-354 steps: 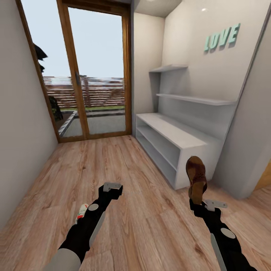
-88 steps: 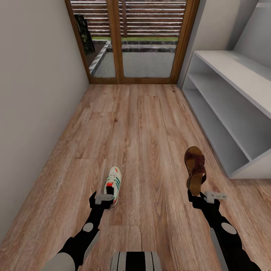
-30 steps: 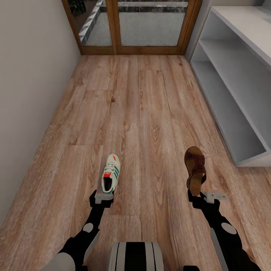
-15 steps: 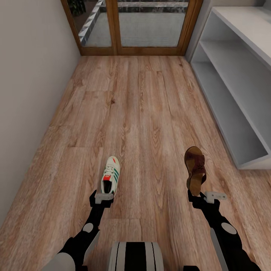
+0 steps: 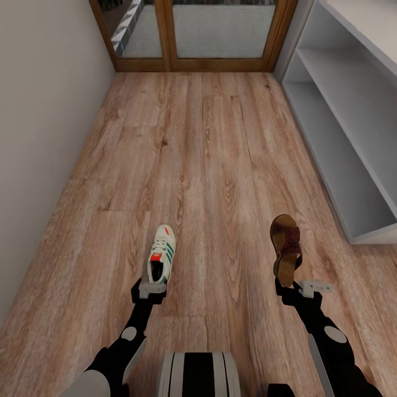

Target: Pick up the two gym shoes and the two sandals from the corridor floor and place them onto the hallstand (shoe rack) in the corridor, making sure they are on the rack and not on the floor. Arrange them so the two gym shoes are next to each other and the two sandals are next to each other.

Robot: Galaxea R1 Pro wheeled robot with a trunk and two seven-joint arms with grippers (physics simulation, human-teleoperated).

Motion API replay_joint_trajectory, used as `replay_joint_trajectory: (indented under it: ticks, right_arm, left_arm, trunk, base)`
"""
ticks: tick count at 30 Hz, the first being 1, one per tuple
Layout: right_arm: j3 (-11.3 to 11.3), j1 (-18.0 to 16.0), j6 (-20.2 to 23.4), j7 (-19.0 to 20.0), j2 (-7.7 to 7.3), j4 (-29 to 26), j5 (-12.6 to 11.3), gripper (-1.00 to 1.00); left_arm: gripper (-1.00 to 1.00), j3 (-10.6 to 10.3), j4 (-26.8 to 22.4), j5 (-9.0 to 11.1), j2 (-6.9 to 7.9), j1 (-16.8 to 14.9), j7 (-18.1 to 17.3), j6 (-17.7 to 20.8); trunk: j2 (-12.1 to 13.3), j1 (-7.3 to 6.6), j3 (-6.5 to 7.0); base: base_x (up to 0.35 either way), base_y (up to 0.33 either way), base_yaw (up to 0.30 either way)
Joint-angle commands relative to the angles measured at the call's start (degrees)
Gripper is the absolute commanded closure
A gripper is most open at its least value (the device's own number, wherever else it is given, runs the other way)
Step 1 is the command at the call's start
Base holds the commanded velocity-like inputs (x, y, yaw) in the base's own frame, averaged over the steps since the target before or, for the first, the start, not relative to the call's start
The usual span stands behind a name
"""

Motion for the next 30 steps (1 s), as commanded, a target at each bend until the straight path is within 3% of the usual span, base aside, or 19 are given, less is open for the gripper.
replay_joint_trajectory:
  ticks: [1, 8, 30]
  right_arm:
    - [-0.04, 0.0, 0.36, 0.04, 0.0, -0.1, -0.12, 1.0]
    - [-0.04, -0.01, 0.36, 0.04, -0.01, -0.09, -0.12, 1.0]
    - [-0.04, -0.01, 0.35, 0.04, 0.0, -0.11, -0.12, 1.0]
  left_arm:
    - [-1.0, -0.35, 0.05, -0.01, 0.04, -0.04, 0.51, -0.16]
    - [-1.0, -0.36, 0.05, -0.01, 0.04, -0.04, 0.51, -0.22]
    - [-1.0, -0.36, 0.04, -0.01, 0.04, -0.04, 0.51, -0.74]
  trunk:
    - [-0.03, 0.01, -0.35]
    - [-0.12, 0.19, -2.51]
    - [-0.15, 0.25, -3.06]
  base:
    - [0.0, 0.0, 0.0]
    - [0.0, 0.0, 0.0]
    - [0.0, 0.0, 0.0]
